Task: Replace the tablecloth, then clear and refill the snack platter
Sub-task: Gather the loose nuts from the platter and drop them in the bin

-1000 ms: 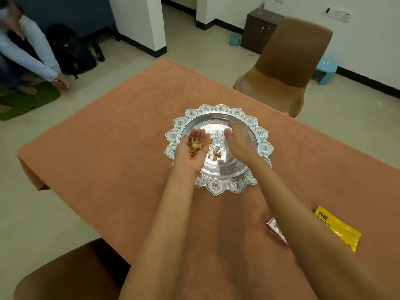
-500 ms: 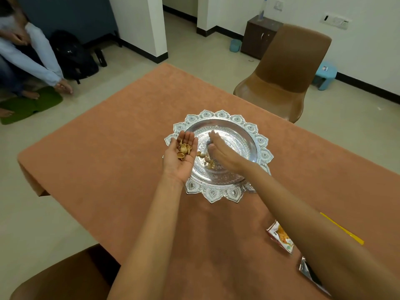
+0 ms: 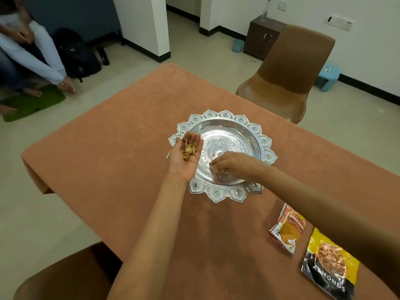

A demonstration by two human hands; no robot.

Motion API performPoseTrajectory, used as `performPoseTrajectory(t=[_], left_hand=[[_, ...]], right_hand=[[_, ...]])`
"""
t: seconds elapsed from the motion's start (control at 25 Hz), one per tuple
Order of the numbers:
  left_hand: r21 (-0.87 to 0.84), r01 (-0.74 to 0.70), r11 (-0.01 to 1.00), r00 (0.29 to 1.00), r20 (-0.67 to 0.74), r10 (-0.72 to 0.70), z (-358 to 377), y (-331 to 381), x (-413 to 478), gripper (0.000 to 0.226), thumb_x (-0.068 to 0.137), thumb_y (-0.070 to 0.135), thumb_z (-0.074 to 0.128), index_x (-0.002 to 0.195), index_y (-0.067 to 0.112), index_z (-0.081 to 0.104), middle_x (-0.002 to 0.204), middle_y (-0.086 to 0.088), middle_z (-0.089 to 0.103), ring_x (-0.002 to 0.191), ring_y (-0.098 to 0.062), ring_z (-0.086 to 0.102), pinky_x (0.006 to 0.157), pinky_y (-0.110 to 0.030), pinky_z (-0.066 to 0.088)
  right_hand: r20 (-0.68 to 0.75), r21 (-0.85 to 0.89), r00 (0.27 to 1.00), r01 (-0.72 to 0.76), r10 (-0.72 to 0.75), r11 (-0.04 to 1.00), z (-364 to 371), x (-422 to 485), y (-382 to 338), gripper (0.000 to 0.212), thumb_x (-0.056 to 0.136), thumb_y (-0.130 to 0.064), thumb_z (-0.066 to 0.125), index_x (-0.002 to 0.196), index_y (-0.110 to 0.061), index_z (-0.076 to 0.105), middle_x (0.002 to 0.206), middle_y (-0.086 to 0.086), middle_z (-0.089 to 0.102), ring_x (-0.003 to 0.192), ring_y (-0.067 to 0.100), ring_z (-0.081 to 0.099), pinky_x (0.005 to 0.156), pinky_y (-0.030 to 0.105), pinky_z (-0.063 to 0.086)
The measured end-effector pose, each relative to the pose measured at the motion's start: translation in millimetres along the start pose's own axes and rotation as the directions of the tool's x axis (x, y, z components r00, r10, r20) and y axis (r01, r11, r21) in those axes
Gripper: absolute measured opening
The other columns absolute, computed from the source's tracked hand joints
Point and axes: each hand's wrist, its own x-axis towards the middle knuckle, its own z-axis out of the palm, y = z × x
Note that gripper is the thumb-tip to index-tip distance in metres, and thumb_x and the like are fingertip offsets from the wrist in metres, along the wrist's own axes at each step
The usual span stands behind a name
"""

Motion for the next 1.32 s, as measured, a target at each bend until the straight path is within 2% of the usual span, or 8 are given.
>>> performPoseTrajectory(t=[0.32,0.44,0.56,0.76,0.88,1.04,1.16,1.32], left_hand=[[0.103,0.04,0.994,0.997,-0.074,-0.032,6,-6,1,0.035,0.102,0.026,0.038,0.094,0.003,0.063,0.091,-0.008,0.063,0.091,-0.017,0.062,0.1,-0.034,0.046],[0.107,0.134,0.985,0.987,-0.102,-0.124,8,-16,-1,0.037,0.103,0.028,0.036,0.094,0.003,0.063,0.089,-0.01,0.064,0.092,-0.019,0.062,0.1,-0.033,0.046],[0.144,0.217,0.965,0.971,-0.137,-0.198,6,-28,-1,0.042,0.104,0.031,0.031,0.092,0.003,0.059,0.09,-0.012,0.061,0.087,-0.021,0.061,0.091,-0.034,0.049],[0.157,0.251,0.955,0.96,-0.167,-0.225,18,-27,-10,0.036,0.101,0.017,0.039,0.071,0.004,0.052,0.05,-0.006,0.06,0.045,-0.013,0.062,0.047,-0.029,0.057],[0.172,0.221,0.96,0.968,-0.161,-0.194,20,-23,-15,0.032,0.099,0.008,0.038,0.07,0.004,0.05,0.043,-0.006,0.056,0.036,-0.011,0.056,0.041,-0.023,0.052],[0.01,0.18,0.984,0.978,-0.112,-0.177,17,-4,-10,0.03,0.1,0.012,0.043,0.076,0.0,0.055,0.07,-0.013,0.06,0.067,-0.019,0.061,0.066,-0.037,0.058],[0.005,0.101,0.995,0.992,-0.082,-0.1,9,14,-10,0.031,0.101,0.015,0.043,0.076,0.003,0.057,0.068,-0.01,0.061,0.07,-0.018,0.062,0.072,-0.036,0.057],[0.057,0.072,0.996,0.997,-0.023,-0.07,-4,17,-16,0.029,0.101,0.017,0.042,0.083,0.003,0.06,0.076,-0.01,0.063,0.08,-0.019,0.062,0.08,-0.036,0.056]], right_hand=[[0.054,-0.177,0.902,-0.413,0.428,0.893,-7,5,-8,0.012,0.09,-0.009,0.054,0.084,-0.003,0.063,0.072,0.009,0.063,0.067,0.023,0.058,0.061,0.032,0.047],[-0.13,0.171,0.759,-0.616,0.638,0.769,-16,10,-11,0.008,0.08,0.0,0.061,0.077,-0.002,0.068,0.066,0.004,0.065,0.058,0.013,0.057,0.059,0.026,0.048],[-0.162,0.647,0.647,-0.501,0.745,0.575,-33,23,-24,0.004,0.081,-0.008,0.072,0.083,-0.006,0.074,0.071,0.003,0.071,0.063,0.011,0.068,0.063,0.019,0.055],[-0.238,0.27,0.811,-0.473,0.534,0.839,-33,47,-53,0.025,0.085,-0.002,0.054,0.096,-0.014,0.073,0.087,0.006,0.073,0.082,0.021,0.065,0.076,0.032,0.051],[-0.248,0.307,0.855,-0.377,0.455,0.874,-35,45,-58,0.028,0.08,0.003,0.054,0.096,-0.013,0.071,0.086,0.005,0.071,0.083,0.018,0.063,0.074,0.031,0.051],[-0.254,0.316,0.623,-0.67,0.74,0.672,-44,25,-30,0.016,0.089,-0.008,0.059,0.099,0.0,0.068,0.102,0.01,0.069,0.087,0.022,0.064,0.081,0.025,0.051],[0.154,-0.02,0.462,-0.883,0.874,0.47,-27,13,-30,0.056,0.09,-0.032,0.063,0.126,0.005,0.044,0.127,0.021,0.051,0.108,0.031,0.056,0.083,0.033,0.044],[0.072,0.097,0.592,-0.805,0.803,0.585,2,28,-51,0.039,0.082,-0.013,0.07,0.113,0.002,0.052,0.115,0.018,0.055,0.086,0.024,0.053,0.056,0.022,0.035]])
